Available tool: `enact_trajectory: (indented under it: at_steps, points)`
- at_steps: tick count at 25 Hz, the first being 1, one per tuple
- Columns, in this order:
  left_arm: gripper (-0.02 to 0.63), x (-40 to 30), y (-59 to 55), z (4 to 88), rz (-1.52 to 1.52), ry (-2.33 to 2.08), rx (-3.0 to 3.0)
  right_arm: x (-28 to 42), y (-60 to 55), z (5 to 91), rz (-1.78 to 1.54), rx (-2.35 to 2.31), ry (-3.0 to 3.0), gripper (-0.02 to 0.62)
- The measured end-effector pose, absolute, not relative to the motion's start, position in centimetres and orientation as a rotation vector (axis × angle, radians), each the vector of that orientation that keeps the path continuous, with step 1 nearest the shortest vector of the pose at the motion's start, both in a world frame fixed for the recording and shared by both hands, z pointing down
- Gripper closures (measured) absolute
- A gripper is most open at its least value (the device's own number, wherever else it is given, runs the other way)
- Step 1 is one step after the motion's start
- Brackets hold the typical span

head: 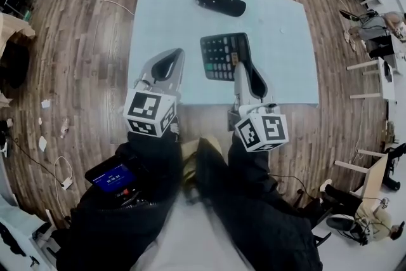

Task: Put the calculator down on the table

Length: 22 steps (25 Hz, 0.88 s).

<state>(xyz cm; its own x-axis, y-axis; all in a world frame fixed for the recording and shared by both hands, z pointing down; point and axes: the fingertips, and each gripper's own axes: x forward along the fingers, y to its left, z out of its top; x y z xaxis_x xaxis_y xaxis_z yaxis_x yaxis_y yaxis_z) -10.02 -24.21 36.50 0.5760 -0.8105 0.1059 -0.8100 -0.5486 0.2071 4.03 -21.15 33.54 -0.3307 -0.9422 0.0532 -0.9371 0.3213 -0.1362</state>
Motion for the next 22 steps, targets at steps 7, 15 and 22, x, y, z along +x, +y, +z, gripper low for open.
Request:
enact_trajectory:
  at_steps: [7,15,22]
  points:
    - [0.607,-7.4,-26.0,38.6,0.068,-1.392,2.525,6.9,-22.9,36.4,-0.34,-1.762,2.549,0.538]
    - [0.607,-5.0,-26.8,43.3,0.225,-1.421,2.426,9.5,-24.9,41.1,-0.543,-1.721,2.58,0.538]
    - [0.607,-4.0,-27.3,49.6,0.357,-1.382,2.317,10.1,-26.4,47.1,-0.766,-1.693,2.594,0.538]
